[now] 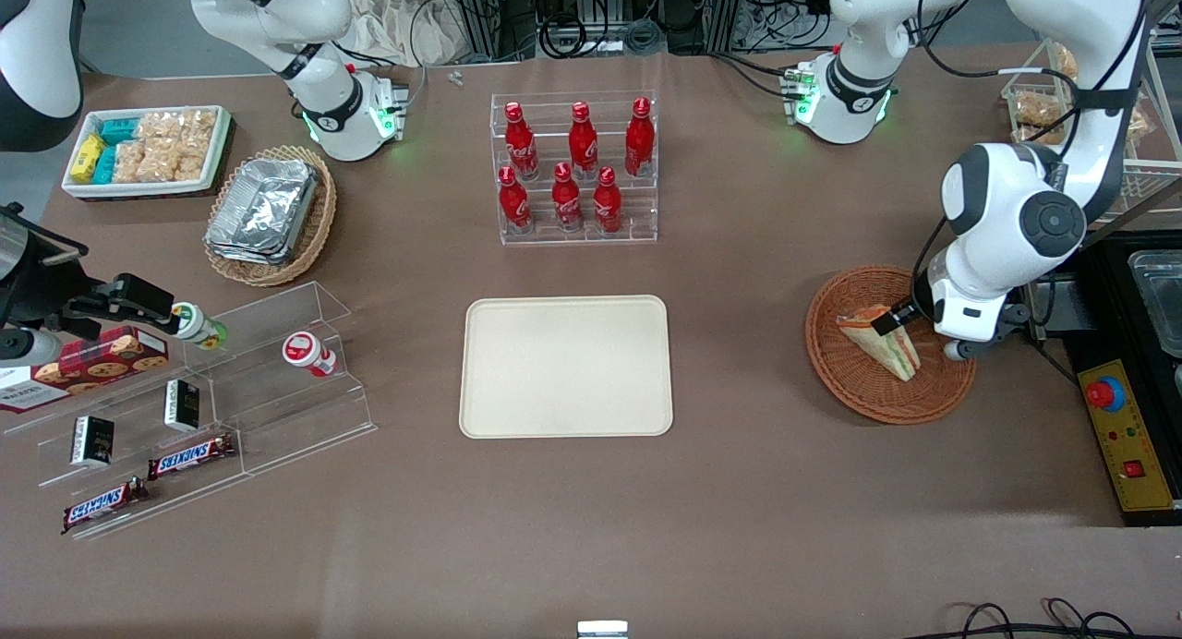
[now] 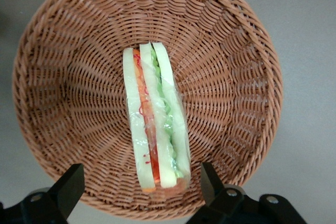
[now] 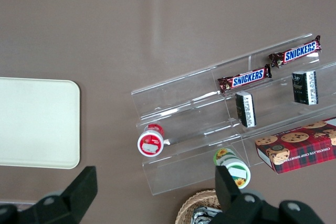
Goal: Place sandwich from basket to tray
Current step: 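Close the left gripper on the wrapped sandwich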
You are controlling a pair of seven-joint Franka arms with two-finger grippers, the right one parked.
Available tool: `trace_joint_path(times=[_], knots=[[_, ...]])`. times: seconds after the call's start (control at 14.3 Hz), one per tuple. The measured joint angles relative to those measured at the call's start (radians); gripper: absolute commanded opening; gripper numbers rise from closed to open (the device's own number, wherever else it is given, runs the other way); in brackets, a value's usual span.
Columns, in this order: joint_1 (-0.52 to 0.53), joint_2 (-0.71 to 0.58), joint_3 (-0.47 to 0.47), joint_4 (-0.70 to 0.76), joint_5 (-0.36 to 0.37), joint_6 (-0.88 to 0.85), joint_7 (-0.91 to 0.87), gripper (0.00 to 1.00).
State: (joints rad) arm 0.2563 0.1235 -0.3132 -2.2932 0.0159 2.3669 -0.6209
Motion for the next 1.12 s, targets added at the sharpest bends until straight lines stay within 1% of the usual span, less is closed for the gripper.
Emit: trace_joint_path(times=[0.14,0.21,0.28,0.35,0.42,0.49,0.56,0.84,0.91,0.98,1.12], knots=[[0.0,0.001,0.0,-0.036,0.0,0.052,-0.01,0.96],[0.0,0.001,0.0,-0.048,0.0,0.066,-0.015,0.93],[0.0,0.002,0.0,-0.056,0.0,0.074,-0.019,0.87],[0.0,0.005,0.0,-0.059,0.0,0.079,-0.022,0.84],[0.0,0.009,0.0,-0.059,0.0,0.088,-0.023,0.74],[0.0,0.015,0.0,-0.059,0.0,0.097,-0.028,0.6],[0.0,0.021,0.0,-0.059,0.0,0.102,-0.034,0.49],[-0.001,0.027,-0.001,-0.057,0.0,0.112,-0.054,0.13],[-0.001,0.026,-0.002,-0.056,0.001,0.112,-0.056,0.07],[-0.003,0.024,-0.004,-0.055,0.001,0.112,-0.056,0.05],[-0.017,0.007,-0.008,-0.048,0.002,0.088,-0.057,0.05]])
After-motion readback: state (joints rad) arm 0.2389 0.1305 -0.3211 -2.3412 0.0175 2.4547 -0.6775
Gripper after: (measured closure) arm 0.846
